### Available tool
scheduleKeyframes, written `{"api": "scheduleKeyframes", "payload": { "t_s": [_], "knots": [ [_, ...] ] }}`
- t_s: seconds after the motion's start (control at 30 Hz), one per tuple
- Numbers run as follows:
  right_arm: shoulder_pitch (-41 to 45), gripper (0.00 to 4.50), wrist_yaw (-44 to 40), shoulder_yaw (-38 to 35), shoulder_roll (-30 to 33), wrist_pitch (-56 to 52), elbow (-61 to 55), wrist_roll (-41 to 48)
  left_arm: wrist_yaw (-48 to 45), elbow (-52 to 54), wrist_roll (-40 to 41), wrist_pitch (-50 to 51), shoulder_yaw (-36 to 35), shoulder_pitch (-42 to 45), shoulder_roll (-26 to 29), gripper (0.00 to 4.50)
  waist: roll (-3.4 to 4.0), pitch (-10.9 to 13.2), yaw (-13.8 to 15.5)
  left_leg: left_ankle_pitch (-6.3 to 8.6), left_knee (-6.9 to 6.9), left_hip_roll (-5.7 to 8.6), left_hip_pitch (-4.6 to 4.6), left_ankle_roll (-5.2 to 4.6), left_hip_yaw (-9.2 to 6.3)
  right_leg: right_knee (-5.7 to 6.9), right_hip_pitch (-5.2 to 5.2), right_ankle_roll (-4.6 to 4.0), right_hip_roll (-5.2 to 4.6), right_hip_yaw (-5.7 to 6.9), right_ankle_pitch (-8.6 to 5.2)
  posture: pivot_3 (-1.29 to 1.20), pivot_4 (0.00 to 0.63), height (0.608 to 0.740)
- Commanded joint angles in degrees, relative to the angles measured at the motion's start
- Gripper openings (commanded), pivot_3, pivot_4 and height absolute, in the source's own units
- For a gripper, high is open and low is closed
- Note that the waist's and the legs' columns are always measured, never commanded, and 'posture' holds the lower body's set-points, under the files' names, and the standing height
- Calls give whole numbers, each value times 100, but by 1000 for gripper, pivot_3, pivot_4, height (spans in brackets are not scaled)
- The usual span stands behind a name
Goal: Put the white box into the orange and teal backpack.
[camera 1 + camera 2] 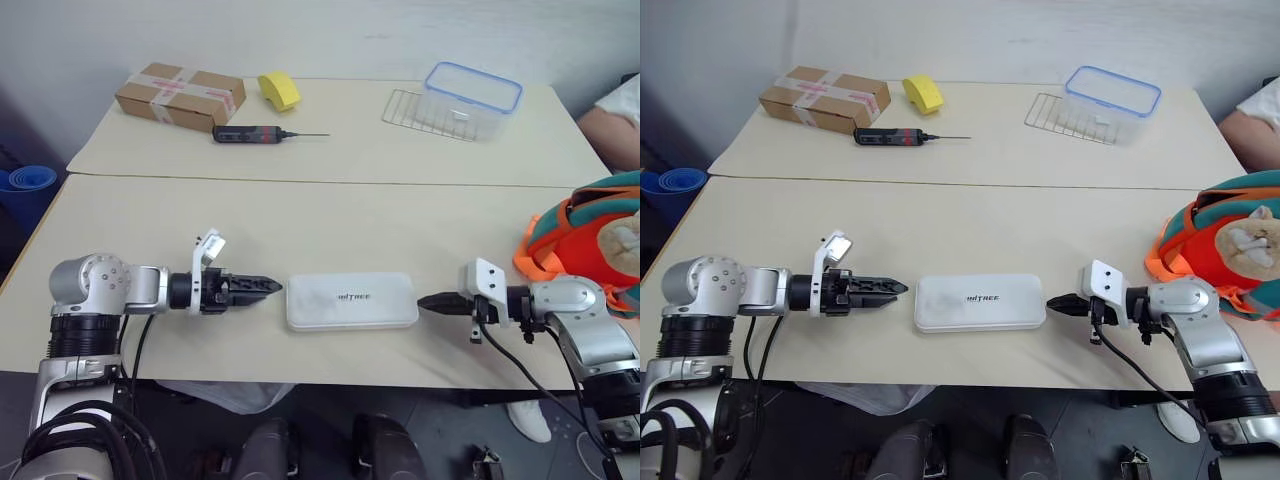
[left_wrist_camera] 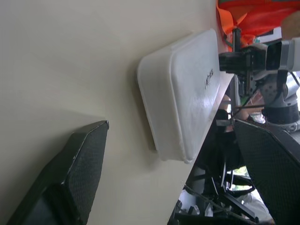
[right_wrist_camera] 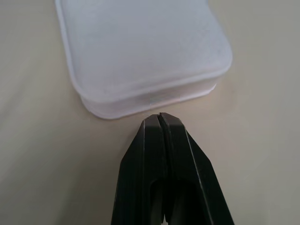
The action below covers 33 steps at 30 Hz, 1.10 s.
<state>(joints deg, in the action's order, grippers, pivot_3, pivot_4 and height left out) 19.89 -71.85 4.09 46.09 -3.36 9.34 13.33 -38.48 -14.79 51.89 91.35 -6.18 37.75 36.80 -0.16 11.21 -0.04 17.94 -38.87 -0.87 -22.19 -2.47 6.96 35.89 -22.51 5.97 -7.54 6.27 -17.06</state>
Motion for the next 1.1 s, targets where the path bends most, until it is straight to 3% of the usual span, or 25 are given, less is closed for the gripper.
{"api": "scheduleKeyframes", "payload": {
  "t_s": [0.03,0.47,0.6,0.8,0.87,0.93,1.1],
  "knots": [
    [93,0,-59,26,-46,-111,-186,57,357,-414,285,115,191,76,-199,4457,0,0,24,0,-3,1,-1,0,-1,0,2,0,-1,1,0,0,150,740],
    [15,0,-15,73,-204,-132,-419,62,1941,-591,2212,115,220,342,-841,4457,-2,1,-5,2,-10,3,-3,-2,-7,1,4,0,-5,2,0,0,150,740],
    [-93,0,-28,37,-199,-85,-467,61,2401,-686,2330,115,-34,261,-1063,3628,-2,1,-3,2,-10,3,-4,-2,-6,1,3,0,-2,2,0,0,150,740],
    [-489,0,71,-357,-95,-198,-569,299,2596,-377,2408,111,-429,165,-1295,1728,-3,1,15,2,-11,4,-5,-2,-6,0,4,1,-2,4,0,0,150,740],
    [-785,0,202,-756,-106,-442,-780,653,2216,367,2170,-326,-426,-86,-1243,1296,-3,2,18,2,-12,5,-7,-2,-6,-1,5,0,-2,4,0,0,150,740],
    [-1236,353,386,-1297,-116,-725,-1141,1086,1324,1337,1552,-1317,-64,-490,-967,1275,-4,2,11,3,-9,5,-8,0,-6,-1,3,0,1,3,0,0,150,740],
    [-2624,1824,1088,-2615,-190,-1048,-1951,1394,-726,2411,37,-3644,777,-1326,-309,1275,-1,1,21,7,1,0,-1,16,2,-30,1,-8,7,-2,-5,0,150,740]
  ]
}}
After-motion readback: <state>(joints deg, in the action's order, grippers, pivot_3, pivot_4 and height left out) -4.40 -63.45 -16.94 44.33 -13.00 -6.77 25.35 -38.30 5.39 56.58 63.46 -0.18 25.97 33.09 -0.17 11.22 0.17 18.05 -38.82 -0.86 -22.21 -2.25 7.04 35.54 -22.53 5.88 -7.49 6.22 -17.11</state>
